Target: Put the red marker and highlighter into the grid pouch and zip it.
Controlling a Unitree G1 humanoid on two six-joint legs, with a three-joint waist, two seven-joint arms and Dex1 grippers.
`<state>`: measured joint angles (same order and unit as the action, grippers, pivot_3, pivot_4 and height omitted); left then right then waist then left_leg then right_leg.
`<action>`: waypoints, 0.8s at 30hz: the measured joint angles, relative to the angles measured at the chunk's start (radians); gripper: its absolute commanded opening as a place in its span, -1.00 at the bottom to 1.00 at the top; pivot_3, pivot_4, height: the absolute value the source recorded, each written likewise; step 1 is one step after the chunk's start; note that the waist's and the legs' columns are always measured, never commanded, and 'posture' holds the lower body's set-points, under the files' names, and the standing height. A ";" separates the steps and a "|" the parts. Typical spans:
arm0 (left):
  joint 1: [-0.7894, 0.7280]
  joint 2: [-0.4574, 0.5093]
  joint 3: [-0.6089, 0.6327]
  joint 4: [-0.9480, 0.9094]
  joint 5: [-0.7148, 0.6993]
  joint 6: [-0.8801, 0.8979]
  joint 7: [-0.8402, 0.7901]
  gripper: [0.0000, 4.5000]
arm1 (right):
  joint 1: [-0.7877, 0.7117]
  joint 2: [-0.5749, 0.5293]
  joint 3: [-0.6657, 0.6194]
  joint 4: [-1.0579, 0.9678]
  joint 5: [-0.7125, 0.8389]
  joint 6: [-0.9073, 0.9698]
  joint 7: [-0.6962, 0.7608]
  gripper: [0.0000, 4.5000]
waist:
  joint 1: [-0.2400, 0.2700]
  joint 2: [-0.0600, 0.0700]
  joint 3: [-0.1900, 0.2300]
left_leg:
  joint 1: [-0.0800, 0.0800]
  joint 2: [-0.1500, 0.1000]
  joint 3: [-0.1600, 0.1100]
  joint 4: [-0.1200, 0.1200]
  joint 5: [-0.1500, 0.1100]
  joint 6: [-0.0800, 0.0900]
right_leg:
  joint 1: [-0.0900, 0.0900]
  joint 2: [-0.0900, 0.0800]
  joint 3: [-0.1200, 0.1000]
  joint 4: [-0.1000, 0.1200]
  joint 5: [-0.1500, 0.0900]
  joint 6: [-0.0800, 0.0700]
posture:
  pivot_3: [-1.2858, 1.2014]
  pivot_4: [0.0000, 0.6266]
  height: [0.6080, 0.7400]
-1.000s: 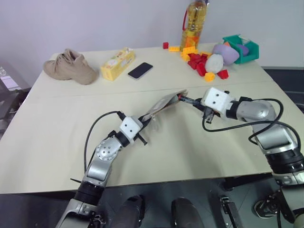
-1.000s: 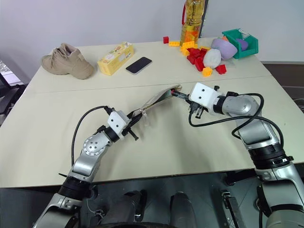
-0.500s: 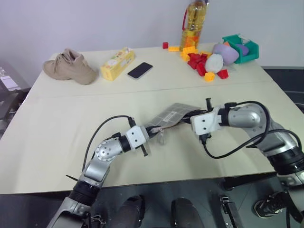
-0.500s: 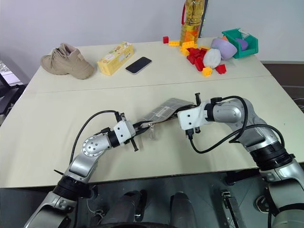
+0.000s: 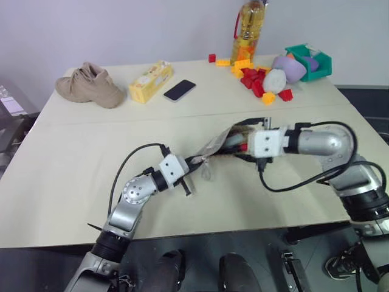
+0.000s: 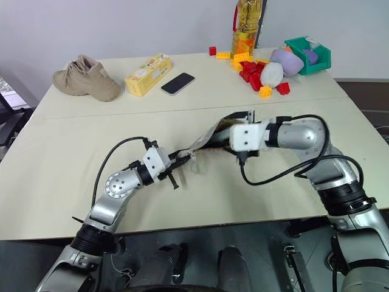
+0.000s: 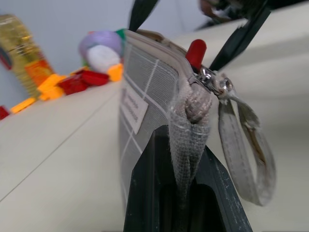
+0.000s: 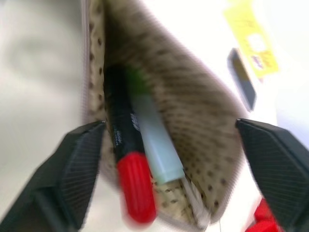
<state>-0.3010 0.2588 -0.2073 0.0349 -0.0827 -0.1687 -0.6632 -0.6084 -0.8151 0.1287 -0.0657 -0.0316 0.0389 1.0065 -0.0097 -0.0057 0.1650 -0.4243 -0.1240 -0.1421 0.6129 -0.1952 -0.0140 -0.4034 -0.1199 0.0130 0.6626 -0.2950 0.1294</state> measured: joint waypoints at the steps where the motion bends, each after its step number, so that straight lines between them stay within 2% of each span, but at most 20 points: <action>1: -0.003 -0.010 0.008 0.000 -0.007 0.012 0.014 -1.00 | 0.000 0.010 -0.033 -0.010 0.041 0.055 0.000 0.99 | 0.000 0.000 0.000 | 0.000 0.000 0.000 0.000 0.000 0.000 | 0.000 0.000 0.000 0.000 0.000 0.000 | 0.03 -0.52 1.00; 6: -0.057 -0.088 0.070 0.024 -0.023 0.061 0.119 -1.00 | 0.024 0.025 -0.185 -0.111 0.303 0.402 0.000 0.99 | 0.007 0.000 0.000 | -0.001 0.000 0.000 0.001 0.000 0.001 | 0.000 0.000 0.000 0.000 0.000 0.000 | 0.03 -0.52 1.00; 8: -0.072 -0.122 0.086 0.035 -0.040 0.073 0.153 -1.00 | 0.062 0.063 -0.211 -0.164 0.386 0.511 -0.022 0.99 | 0.008 -0.001 0.000 | 0.000 0.000 0.000 0.001 -0.001 0.001 | 0.000 0.000 0.000 0.000 0.000 0.000 | 0.03 -0.52 1.00; 14: -0.100 -0.179 0.101 0.055 -0.059 0.079 0.189 -1.00 | 0.111 0.287 -0.180 -0.185 0.451 0.674 -0.215 0.99 | 0.002 -0.001 0.000 | -0.001 0.000 0.000 0.001 0.000 0.001 | -0.001 0.000 0.000 0.001 0.000 0.000 | 0.03 -0.52 1.00; 19: -0.102 -0.193 0.098 0.076 -0.056 0.079 0.193 -1.00 | 0.110 0.395 -0.139 -0.202 0.471 0.724 -0.316 0.99 | -0.001 -0.001 0.000 | -0.001 0.000 0.000 0.001 0.000 0.001 | -0.001 0.000 0.000 0.001 0.000 0.000 | 0.03 -0.52 1.00; 22: -0.102 -0.201 0.092 0.078 -0.055 0.078 0.193 -1.00 | 0.100 0.440 -0.108 -0.206 0.481 0.734 -0.345 0.62 | 0.000 -0.001 0.000 | -0.001 0.000 0.000 0.001 0.000 0.001 | -0.001 0.000 0.000 0.001 0.000 0.000 | 0.03 -0.52 1.00; 24: -0.102 -0.201 0.085 0.078 -0.055 0.077 0.193 -1.00 | 0.085 0.447 -0.102 -0.206 0.488 0.741 -0.356 0.16 | 0.000 -0.001 0.000 | -0.001 0.000 0.000 0.001 0.000 0.001 | -0.001 0.000 0.000 0.001 0.000 0.000 | 0.03 -0.52 1.00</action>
<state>-0.4033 0.0575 -0.1222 0.1132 -0.1379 -0.0916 -0.4699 -0.5229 -0.3684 0.0264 -0.2717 0.4566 0.7795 0.6509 -0.0093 -0.0065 0.1649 -0.4253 -0.1244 -0.1419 0.6140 -0.1956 -0.0133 -0.4045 -0.1200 0.0130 0.6632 -0.2948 0.1294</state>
